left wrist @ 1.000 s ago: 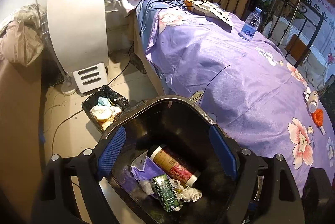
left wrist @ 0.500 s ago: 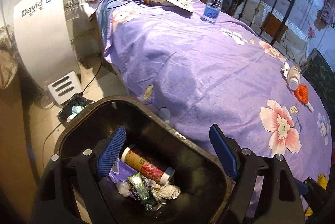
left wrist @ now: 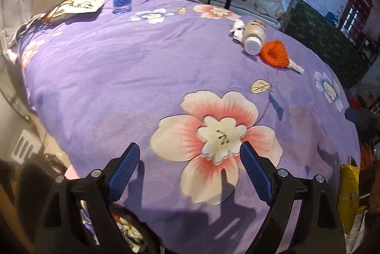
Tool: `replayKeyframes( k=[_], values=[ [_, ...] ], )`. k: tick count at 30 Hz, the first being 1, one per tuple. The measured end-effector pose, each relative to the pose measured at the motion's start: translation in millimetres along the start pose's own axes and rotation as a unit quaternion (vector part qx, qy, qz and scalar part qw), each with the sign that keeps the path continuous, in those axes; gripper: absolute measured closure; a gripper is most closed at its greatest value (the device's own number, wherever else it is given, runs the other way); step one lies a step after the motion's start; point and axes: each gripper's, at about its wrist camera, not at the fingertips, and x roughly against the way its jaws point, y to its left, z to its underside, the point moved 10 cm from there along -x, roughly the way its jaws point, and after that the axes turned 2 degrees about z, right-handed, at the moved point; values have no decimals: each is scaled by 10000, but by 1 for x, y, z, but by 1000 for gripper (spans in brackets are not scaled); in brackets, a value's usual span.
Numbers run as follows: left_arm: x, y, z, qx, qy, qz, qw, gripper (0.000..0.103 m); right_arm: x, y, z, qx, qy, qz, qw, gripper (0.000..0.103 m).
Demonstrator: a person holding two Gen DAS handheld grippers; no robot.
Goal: Collect trash
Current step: 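Grasp the orange foam net with the right tool, then grasp the white juice bottle with the left tool while the right tool holds the net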
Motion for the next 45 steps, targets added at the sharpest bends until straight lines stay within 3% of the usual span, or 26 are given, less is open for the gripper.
replayKeyframes(
  k=[3, 7, 10, 17, 18, 21, 27, 35, 38, 42, 45],
  values=[
    [-16, -24, -15, -194, 65, 196, 9996, 19, -17, -49, -21, -11, 156, 493, 9987, 35],
    [-33, -46, -38, -398, 107, 309, 9987, 19, -48, -95, -52, -17, 303, 813, 9962, 43],
    [-44, -57, -52, -493, 121, 353, 9981, 19, -70, -112, -77, 78, 332, 946, 9949, 46],
    [-65, -66, -72, -673, 188, 316, 9971, 19, -129, -135, -135, 598, 163, 1735, 9829, 54],
    [-68, -67, -74, -698, 201, 310, 9969, 19, -138, -139, -138, 669, 206, 1873, 9798, 57],
    [-76, -69, -83, -823, 200, 251, 9961, 19, -155, -153, -138, 790, 323, 2212, 9715, 81],
    [-100, -80, -115, -999, 190, 312, 9943, 19, -113, -150, -134, 858, -133, 2085, 9742, 83],
    [-136, -142, -174, -1563, 100, 567, 9860, 20, -44, -146, -95, 672, -182, 1643, 9839, 83],
    [-157, -164, -184, -1802, 331, 569, 9814, 21, -26, -151, -77, 550, -166, 1600, 9854, 83],
    [-192, -176, -189, -2069, 664, 207, 9759, 28, -2, -158, -64, 437, -243, 1634, 9853, 83],
    [-215, -174, -186, -2017, 973, 112, 9745, 39, 11, -164, -55, 232, -288, 1602, 9864, 83]
  ],
)
